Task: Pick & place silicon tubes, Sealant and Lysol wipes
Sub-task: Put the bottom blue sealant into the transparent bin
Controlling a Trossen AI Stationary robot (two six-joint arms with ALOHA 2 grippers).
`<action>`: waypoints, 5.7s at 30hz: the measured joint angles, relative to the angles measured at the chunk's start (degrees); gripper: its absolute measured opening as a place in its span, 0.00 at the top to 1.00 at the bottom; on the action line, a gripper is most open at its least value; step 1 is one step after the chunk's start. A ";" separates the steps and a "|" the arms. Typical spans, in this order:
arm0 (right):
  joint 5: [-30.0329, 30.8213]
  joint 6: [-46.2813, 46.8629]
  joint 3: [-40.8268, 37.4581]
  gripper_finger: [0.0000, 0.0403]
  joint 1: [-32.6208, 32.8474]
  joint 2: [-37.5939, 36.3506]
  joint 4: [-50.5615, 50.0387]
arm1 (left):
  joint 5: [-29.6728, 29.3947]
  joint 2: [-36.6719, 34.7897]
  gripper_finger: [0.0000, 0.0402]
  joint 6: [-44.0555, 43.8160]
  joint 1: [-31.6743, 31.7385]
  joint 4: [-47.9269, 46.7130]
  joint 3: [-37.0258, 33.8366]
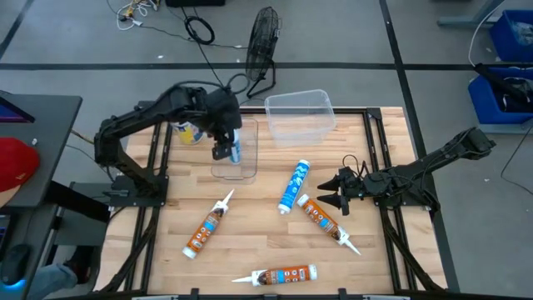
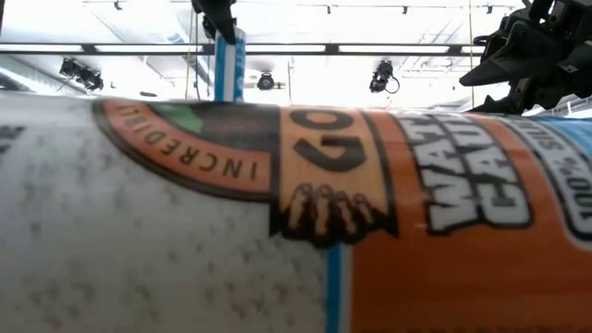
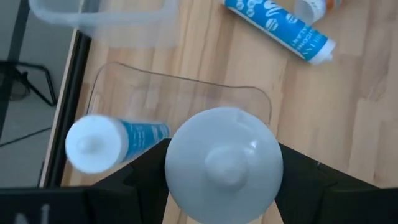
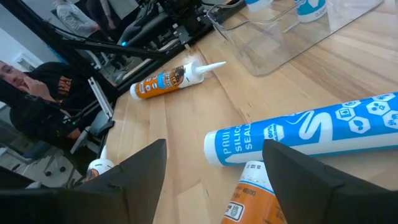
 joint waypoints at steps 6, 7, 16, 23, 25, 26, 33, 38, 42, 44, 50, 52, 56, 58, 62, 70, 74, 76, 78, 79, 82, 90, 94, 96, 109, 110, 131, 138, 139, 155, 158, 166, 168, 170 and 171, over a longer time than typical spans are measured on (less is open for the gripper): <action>0.04 -0.19 0.00 0.32 0.00 0.00 0.00 | -1.54 0.00 0.42 1.18 -1.62 -0.03 0.00; 0.04 -0.28 0.00 0.32 0.00 0.00 0.00 | -2.09 0.00 0.42 1.25 -1.81 -0.04 -0.05; 0.09 -0.09 0.00 0.32 0.00 0.00 0.02 | -1.64 -0.01 0.42 3.59 -1.62 6.37 -4.51; 0.15 -0.09 0.00 0.32 0.00 0.00 0.04 | -0.98 -0.01 0.42 4.79 -0.29 9.96 -8.61; 0.15 -0.14 0.00 0.32 0.01 -0.01 0.04 | -0.87 -0.01 0.42 5.23 0.01 10.68 -9.93; 0.15 -0.15 0.00 0.32 0.00 0.00 0.04 | -0.87 -0.02 0.42 5.43 0.02 11.22 -10.63; 0.15 -0.17 0.00 0.32 0.02 -0.02 0.04 | -0.01 0.00 0.42 6.12 0.02 14.74 -13.98; 0.17 -0.22 0.00 0.32 0.00 0.00 0.04 | 0.68 -0.07 0.42 6.10 0.02 15.56 -13.99; 0.17 -0.33 0.00 0.32 0.01 -0.02 0.04 | 0.63 -0.07 0.42 6.07 0.02 15.55 -13.99; 0.17 -0.33 0.00 0.32 0.00 0.00 0.04 | 0.63 -0.07 0.42 6.04 0.02 15.59 -13.99; 0.15 -0.93 0.00 0.32 0.01 -0.02 0.05 | 1.40 -0.07 0.42 4.93 0.02 16.26 -13.99; 0.15 -1.23 0.00 0.32 0.00 0.00 0.07 | 1.53 -0.07 0.42 4.35 0.02 16.25 -13.99; 0.15 -0.84 0.00 0.32 0.02 0.00 0.07 | 1.60 -0.07 0.42 3.92 0.02 16.28 -13.99; 0.15 -0.54 0.00 0.32 0.00 0.00 0.07 | 1.57 -0.07 0.42 3.92 0.02 16.34 -13.99; 0.15 -0.49 0.00 0.32 0.00 0.00 0.08 | 1.53 -0.07 0.42 3.38 0.02 16.81 -13.99; 0.15 -0.37 0.00 0.32 0.01 0.00 0.09 | 1.48 -0.07 0.42 2.15 0.02 16.90 -13.94; 0.15 -0.37 0.00 0.32 0.02 -0.02 0.09 | 0.15 -0.07 0.42 1.52 0.00 16.79 -13.94; 0.15 -0.37 0.00 0.32 0.02 0.00 0.09 | -0.26 -0.07 0.42 1.29 0.02 16.62 -13.94; 0.15 -0.33 0.00 0.32 0.00 -0.01 0.08 | -0.26 -0.07 0.42 1.19 -0.01 16.62 -13.94; 0.15 -0.33 0.00 0.32 0.00 -0.01 0.09 | -0.28 -0.07 0.42 0.89 -0.03 16.65 -13.94; 0.15 -0.31 0.00 0.32 0.02 0.00 0.09 | -0.69 -0.07 0.42 0.00 0.01 16.63 -13.94; 0.15 -0.15 0.00 0.32 0.00 -0.01 0.09 | -0.92 -0.03 0.42 -1.83 -0.07 16.71 -13.94; 0.16 -0.15 0.00 0.32 0.01 -0.01 0.13 | -0.90 1.22 0.42 -2.07 -0.07 16.36 -13.86; 0.17 0.04 0.00 0.32 0.02 -0.02 0.13 | -0.90 2.17 0.42 -1.83 -0.07 16.32 -13.84; 0.15 -0.68 0.00 0.32 0.02 -0.01 0.33 | -0.95 3.67 0.42 0.01 -0.35 17.70 -13.88; 0.15 -0.79 0.00 0.32 0.02 -0.02 0.33 | -0.97 3.67 0.42 0.08 -0.35 17.74 -13.88; 0.14 -0.15 0.00 0.32 0.02 -0.02 0.31 | -0.96 3.67 0.42 -0.09 -0.35 16.79 -13.92; 0.13 -0.13 0.00 0.32 0.01 -0.02 0.31 | -0.96 3.67 0.42 0.74 -0.35 16.69 -13.92; 0.13 -0.13 0.00 0.32 0.02 -0.02 0.31 | -0.96 3.67 0.42 0.85 -0.35 16.49 -13.92; 0.13 -0.34 0.00 0.32 0.01 -0.02 0.31 | -1.07 3.67 0.42 2.14 -0.35 16.43 -13.94; 0.13 -0.39 0.00 0.32 0.02 -0.02 0.30 | -1.07 3.67 0.42 2.36 -0.35 16.47 -13.94; 0.13 -0.39 0.00 0.32 0.01 -0.02 0.31 | -1.07 3.67 0.42 2.47 -0.35 17.13 -13.94; 0.15 -0.39 0.00 0.32 0.02 -0.02 0.31 | -1.00 3.68 0.42 2.48 -0.30 17.21 -13.94; 0.15 -0.39 0.00 0.32 0.02 -0.02 0.31 | -0.07 3.72 0.42 2.51 -0.15 17.70 -13.94; 0.13 -0.39 0.00 0.32 0.02 -0.02 0.31 | 0.73 3.74 0.42 2.51 0.02 17.97 -13.94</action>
